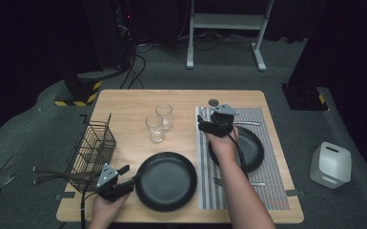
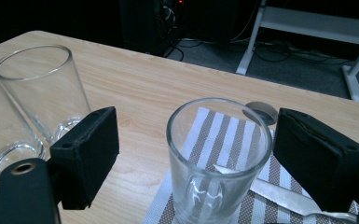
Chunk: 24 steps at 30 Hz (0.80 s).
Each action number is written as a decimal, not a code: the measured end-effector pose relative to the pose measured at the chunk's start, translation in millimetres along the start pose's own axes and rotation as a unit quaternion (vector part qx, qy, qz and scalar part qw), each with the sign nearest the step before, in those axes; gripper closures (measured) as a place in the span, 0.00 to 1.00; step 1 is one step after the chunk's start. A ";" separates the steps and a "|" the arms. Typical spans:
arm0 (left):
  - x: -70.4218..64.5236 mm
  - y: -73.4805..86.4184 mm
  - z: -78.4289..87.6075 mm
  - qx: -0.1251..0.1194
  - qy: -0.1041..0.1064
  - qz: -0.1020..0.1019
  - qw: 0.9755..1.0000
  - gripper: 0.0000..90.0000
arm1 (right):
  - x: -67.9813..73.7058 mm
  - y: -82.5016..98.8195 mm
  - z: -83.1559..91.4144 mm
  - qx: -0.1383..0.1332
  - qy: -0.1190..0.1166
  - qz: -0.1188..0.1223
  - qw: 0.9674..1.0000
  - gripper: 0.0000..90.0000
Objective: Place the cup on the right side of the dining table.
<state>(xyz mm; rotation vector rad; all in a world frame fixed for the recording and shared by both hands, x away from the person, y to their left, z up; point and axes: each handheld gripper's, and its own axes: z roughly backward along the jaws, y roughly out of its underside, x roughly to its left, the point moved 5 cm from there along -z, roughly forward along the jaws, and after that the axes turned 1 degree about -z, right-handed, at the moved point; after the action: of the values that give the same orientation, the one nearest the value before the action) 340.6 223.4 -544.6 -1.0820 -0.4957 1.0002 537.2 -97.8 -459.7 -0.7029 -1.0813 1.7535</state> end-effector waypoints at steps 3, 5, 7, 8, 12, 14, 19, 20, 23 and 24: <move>0.2 0.0 0.0 0.001 -0.001 -0.002 1.000 0.44 | 1.5 2.7 3.6 0.000 -0.002 0.002 1.000 0.16; 0.3 -0.1 -0.1 0.000 -0.001 -0.002 1.000 0.44 | 2.4 4.5 5.8 0.003 -0.001 0.005 1.000 0.16; 0.3 -0.1 -0.1 0.001 -0.001 -0.002 1.000 0.44 | 2.8 5.4 7.0 0.002 -0.002 0.005 1.000 0.16; 0.2 -0.1 -0.2 0.000 -0.001 -0.002 1.000 0.44 | 4.1 7.2 9.4 0.001 -0.003 0.005 1.000 0.16; 0.0 0.0 -0.3 0.000 -0.002 -0.003 1.000 0.44 | 6.9 10.3 13.2 0.000 -0.007 0.009 1.000 0.16; -0.2 0.0 -0.4 0.000 -0.002 -0.003 1.000 0.44 | 9.2 12.9 16.0 0.001 -0.009 0.008 1.000 0.16; -0.5 0.1 -0.5 0.001 -0.003 -0.004 1.000 0.44 | 15.9 23.0 25.3 -0.001 -0.018 0.010 1.000 0.16; -0.5 0.0 -0.5 0.001 -0.003 -0.004 1.000 0.44 | 17.3 24.8 26.9 -0.003 -0.020 0.011 1.000 0.16; -0.5 0.0 -0.5 0.001 -0.003 -0.004 1.000 0.44 | 20.8 30.6 31.6 -0.002 -0.024 0.013 1.000 0.16; -0.7 0.1 -0.6 0.001 -0.003 -0.003 1.000 0.44 | 20.8 30.6 31.6 -0.002 -0.024 0.013 1.000 0.16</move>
<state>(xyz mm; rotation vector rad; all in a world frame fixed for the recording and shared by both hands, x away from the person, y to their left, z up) 340.6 222.5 -544.8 -1.0750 -0.5022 0.9981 490.5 -95.8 -472.9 -0.6833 -1.1142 1.7992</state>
